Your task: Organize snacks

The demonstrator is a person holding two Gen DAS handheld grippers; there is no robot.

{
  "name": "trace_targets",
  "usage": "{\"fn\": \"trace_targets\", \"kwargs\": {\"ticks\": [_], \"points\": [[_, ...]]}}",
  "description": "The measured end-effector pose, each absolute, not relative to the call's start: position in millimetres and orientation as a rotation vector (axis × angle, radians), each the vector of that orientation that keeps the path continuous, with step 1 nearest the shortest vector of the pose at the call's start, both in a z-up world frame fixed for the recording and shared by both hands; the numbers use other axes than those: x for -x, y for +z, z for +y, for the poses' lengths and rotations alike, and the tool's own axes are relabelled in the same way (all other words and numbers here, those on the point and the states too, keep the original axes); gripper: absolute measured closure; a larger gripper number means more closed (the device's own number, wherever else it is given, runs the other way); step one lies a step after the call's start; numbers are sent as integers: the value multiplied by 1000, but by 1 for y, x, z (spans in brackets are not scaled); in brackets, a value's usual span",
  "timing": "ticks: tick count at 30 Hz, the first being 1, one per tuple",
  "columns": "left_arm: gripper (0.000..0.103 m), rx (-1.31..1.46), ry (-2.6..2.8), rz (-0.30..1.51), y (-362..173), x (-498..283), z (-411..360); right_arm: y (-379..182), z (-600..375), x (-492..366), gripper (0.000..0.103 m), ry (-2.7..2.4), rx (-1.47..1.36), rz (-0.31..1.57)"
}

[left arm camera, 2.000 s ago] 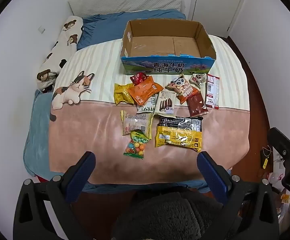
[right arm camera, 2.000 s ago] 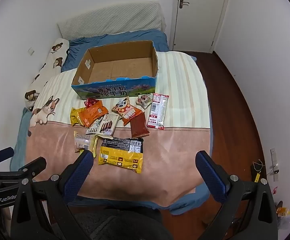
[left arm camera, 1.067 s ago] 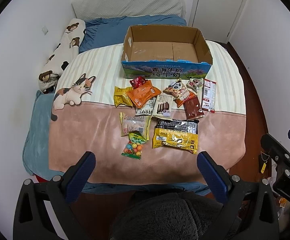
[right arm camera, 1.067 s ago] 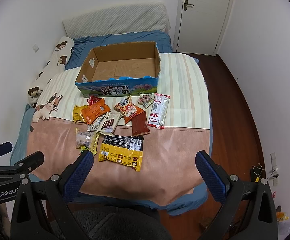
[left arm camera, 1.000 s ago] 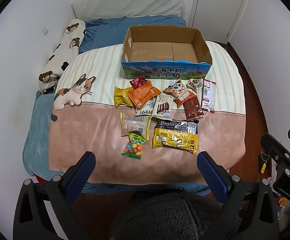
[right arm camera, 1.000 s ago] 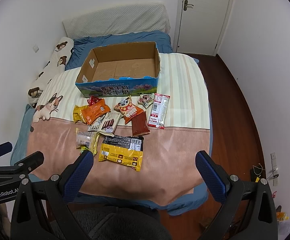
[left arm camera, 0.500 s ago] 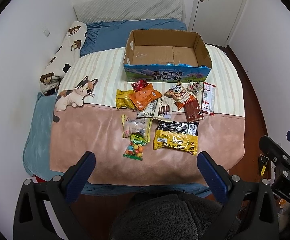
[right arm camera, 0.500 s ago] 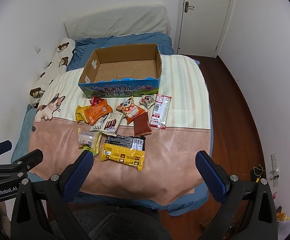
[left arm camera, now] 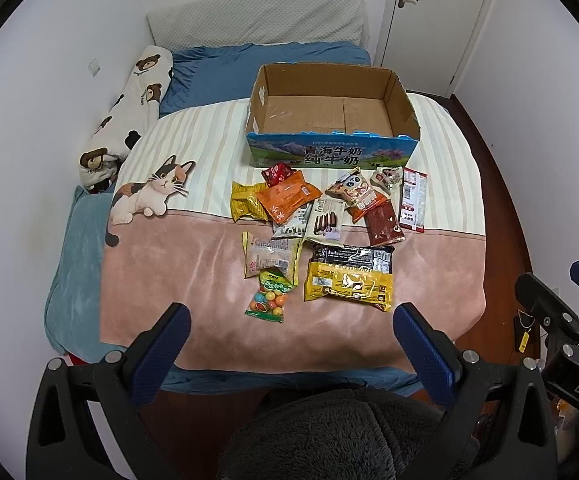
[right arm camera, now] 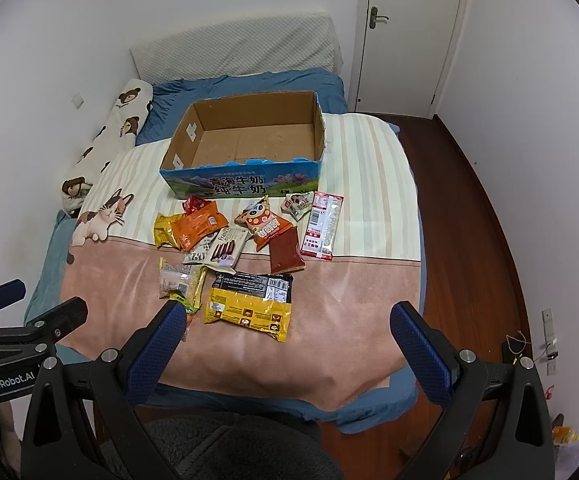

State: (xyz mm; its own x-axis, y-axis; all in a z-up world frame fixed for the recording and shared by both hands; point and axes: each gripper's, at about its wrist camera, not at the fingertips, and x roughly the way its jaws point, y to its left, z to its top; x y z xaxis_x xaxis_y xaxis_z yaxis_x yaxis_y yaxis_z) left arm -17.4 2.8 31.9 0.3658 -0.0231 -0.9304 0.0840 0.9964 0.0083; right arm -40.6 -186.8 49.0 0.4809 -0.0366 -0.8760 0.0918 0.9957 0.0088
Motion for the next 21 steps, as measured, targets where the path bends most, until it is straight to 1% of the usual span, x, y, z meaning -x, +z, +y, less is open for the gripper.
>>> {"fn": "trace_targets", "kwargs": {"ticks": [21], "points": [[0, -56, -78, 1187, 33, 21, -3, 52, -189, 47, 0, -75, -62, 1059]]}}
